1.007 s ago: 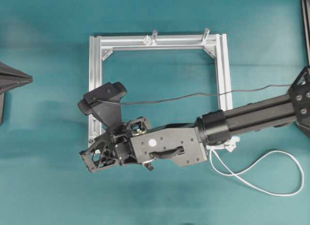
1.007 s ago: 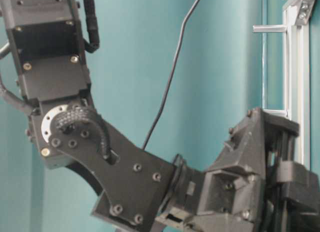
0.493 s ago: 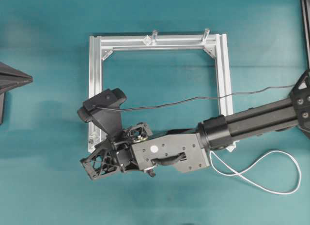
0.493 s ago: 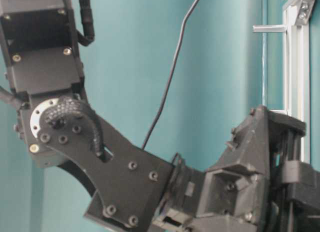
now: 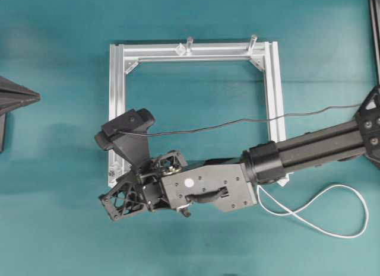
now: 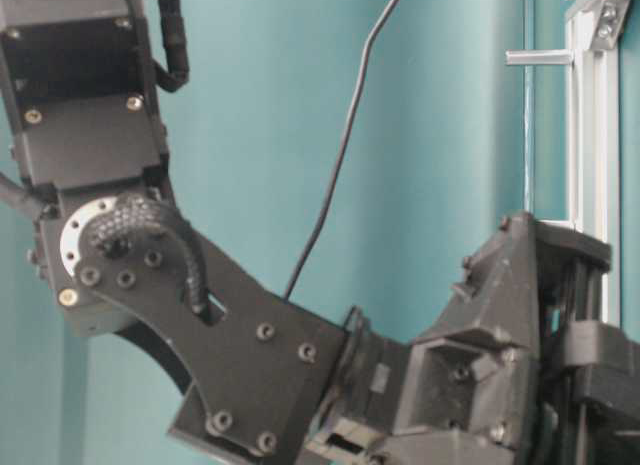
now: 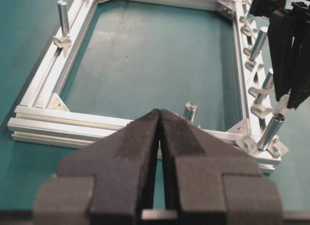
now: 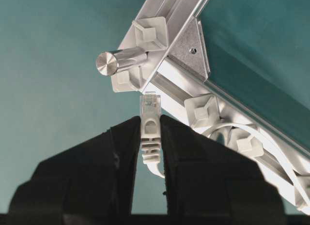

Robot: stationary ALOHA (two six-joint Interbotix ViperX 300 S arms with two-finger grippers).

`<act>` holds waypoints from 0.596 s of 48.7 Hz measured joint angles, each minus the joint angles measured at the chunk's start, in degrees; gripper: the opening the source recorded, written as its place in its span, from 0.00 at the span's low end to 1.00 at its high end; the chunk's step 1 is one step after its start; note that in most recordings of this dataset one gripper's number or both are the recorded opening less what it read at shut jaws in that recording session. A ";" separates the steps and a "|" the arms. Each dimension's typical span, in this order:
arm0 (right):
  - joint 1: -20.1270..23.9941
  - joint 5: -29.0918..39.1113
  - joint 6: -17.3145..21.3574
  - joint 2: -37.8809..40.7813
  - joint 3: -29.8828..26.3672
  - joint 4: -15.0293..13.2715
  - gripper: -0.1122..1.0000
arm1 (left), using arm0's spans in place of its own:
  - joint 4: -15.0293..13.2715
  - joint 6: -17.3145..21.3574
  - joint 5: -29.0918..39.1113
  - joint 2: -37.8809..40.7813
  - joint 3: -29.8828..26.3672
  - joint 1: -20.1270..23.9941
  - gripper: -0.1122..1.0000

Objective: Move the cable alternately left and right between 8 closely spaced pins so it hooks onto each one.

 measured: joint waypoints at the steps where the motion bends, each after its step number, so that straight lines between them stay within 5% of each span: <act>1: 0.09 0.00 0.00 0.00 -0.09 0.09 0.25 | -0.09 0.00 0.00 0.00 0.00 0.00 0.10; 29: 3.87 -0.44 0.09 3.25 -6.50 0.26 0.25 | 0.00 0.09 0.00 0.00 0.00 0.00 0.10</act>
